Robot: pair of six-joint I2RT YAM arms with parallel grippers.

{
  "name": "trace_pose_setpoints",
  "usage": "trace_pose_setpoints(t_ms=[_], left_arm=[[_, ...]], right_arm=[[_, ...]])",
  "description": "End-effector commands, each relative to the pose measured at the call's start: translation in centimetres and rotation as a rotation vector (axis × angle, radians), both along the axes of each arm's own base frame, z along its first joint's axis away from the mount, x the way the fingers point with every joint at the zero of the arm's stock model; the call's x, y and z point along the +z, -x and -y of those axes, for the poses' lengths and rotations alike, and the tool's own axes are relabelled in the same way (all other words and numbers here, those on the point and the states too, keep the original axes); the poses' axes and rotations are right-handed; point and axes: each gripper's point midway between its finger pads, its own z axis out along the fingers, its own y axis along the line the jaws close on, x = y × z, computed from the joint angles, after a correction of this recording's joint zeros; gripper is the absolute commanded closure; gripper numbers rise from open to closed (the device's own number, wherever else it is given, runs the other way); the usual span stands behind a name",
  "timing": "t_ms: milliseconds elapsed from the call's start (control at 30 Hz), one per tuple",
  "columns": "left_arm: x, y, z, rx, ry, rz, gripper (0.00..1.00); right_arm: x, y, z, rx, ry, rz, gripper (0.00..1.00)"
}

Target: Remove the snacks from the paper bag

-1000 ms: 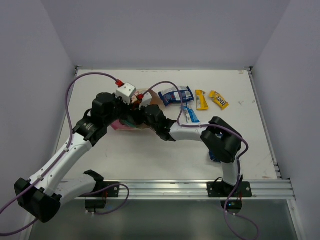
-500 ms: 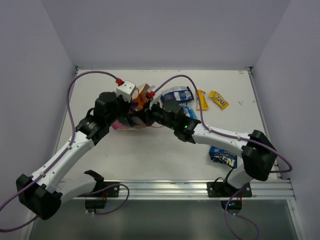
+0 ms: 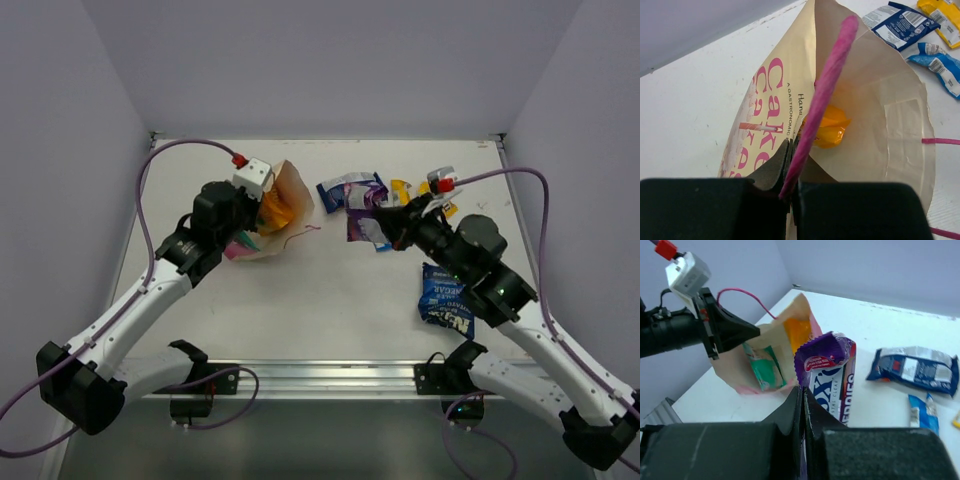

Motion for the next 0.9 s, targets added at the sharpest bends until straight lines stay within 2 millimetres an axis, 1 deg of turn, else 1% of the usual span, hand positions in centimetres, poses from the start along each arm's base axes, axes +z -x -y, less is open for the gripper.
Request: trace_pose_setpoints(t_ms=[0, 67, 100, 133, 167, 200, 233, 267, 300, 333, 367, 400, 433, 500, 533, 567, 600, 633, 667, 700, 733, 767, 800, 833, 867], left_arm=[[1.6, -0.8, -0.5, 0.028, -0.018, 0.054, 1.00], [1.9, -1.0, -0.6, 0.027, -0.029, 0.065, 1.00], [2.0, -1.0, -0.8, 0.033, -0.032, 0.070, 1.00], [2.1, -1.0, -0.8, 0.027, -0.039, 0.075, 1.00], [2.3, -1.0, -0.7, 0.018, -0.040, 0.080, 1.00], [2.7, -0.9, -0.5, 0.001, -0.043, 0.095, 1.00], [3.0, -0.8, -0.5, -0.005, -0.043, 0.105, 1.00], [3.1, -0.8, -0.4, -0.016, -0.046, 0.112, 1.00], [3.3, -0.6, 0.0, -0.042, -0.043, 0.116, 1.00], [3.7, -0.5, 0.0, -0.054, -0.044, 0.133, 1.00], [3.9, -0.4, 0.1, -0.064, -0.043, 0.139, 1.00], [4.0, -0.2, 0.5, -0.087, -0.039, 0.144, 1.00], [4.3, 0.0, 0.6, -0.099, -0.039, 0.151, 1.00], [4.4, 0.4, 1.3, -0.147, -0.033, 0.149, 1.00], [4.6, 0.5, 1.5, -0.161, -0.033, 0.151, 1.00], [4.7, 0.6, 1.6, -0.171, -0.029, 0.148, 1.00], [4.5, 0.7, 1.8, -0.185, -0.029, 0.139, 1.00], [4.6, 0.9, 2.3, -0.214, -0.019, 0.137, 1.00], [4.7, 1.1, 2.5, -0.226, -0.016, 0.135, 1.00], [4.4, 1.4, 2.9, -0.248, -0.008, 0.122, 1.00], [4.3, 1.5, 3.0, -0.254, -0.004, 0.115, 1.00], [4.3, 1.6, 3.1, -0.263, 0.001, 0.110, 1.00], [4.1, 1.8, 3.1, -0.263, 0.006, 0.101, 1.00], [4.0, 1.9, 3.1, -0.262, 0.007, 0.097, 1.00], [3.6, 1.9, 2.9, -0.256, 0.004, 0.091, 1.00]], right_arm=[[-3.8, 1.4, 2.7, -0.074, 0.041, -0.146, 1.00], [-4.9, 2.0, 3.6, -0.093, 0.057, -0.182, 1.00], [-5.3, 2.2, 3.5, -0.083, 0.061, -0.193, 1.00], [-6.3, 2.3, 3.2, -0.069, 0.070, -0.220, 1.00], [-6.9, 2.6, 2.7, -0.038, 0.077, -0.238, 1.00], [-8.1, 2.7, 1.4, 0.020, 0.084, -0.275, 1.00], [-8.9, 3.0, 0.6, 0.064, 0.096, -0.308, 1.00], [-9.1, 3.1, -0.4, 0.115, 0.088, -0.315, 1.00], [-10.0, 3.1, -1.6, 0.161, 0.093, -0.347, 1.00], [-10.8, 3.5, -2.4, 0.208, 0.078, -0.374, 1.00], [-10.6, 3.8, -3.3, 0.257, 0.047, -0.375, 1.00], [-11.1, 3.6, -3.4, 0.251, 0.041, -0.391, 1.00], [-12.2, 3.2, -3.4, 0.228, 0.051, -0.417, 1.00], [-13.8, 1.5, -1.8, 0.084, 0.088, -0.438, 0.94], [-14.8, 1.0, -0.6, 0.025, 0.107, -0.462, 0.83], [-15.1, 0.2, 0.7, -0.053, 0.116, -0.464, 0.74], [-15.3, -0.2, 1.4, -0.088, 0.127, -0.465, 0.64], [-15.0, -0.5, 2.0, -0.113, 0.142, -0.456, 0.48], [-14.3, -0.8, 2.3, -0.126, 0.153, -0.428, 0.41], [-13.5, -0.9, 2.1, -0.106, 0.164, -0.399, 0.38], [-11.4, -1.4, 1.4, -0.058, 0.177, -0.306, 0.34], [-10.2, -1.5, 0.6, -0.015, 0.178, -0.257, 0.33], [-9.1, -1.2, -0.5, 0.061, 0.178, -0.198, 0.33], [-6.4, -1.6, -1.6, 0.100, 0.131, -0.109, 0.33], [-6.1, -1.9, -2.7, 0.141, 0.128, -0.086, 0.33]])
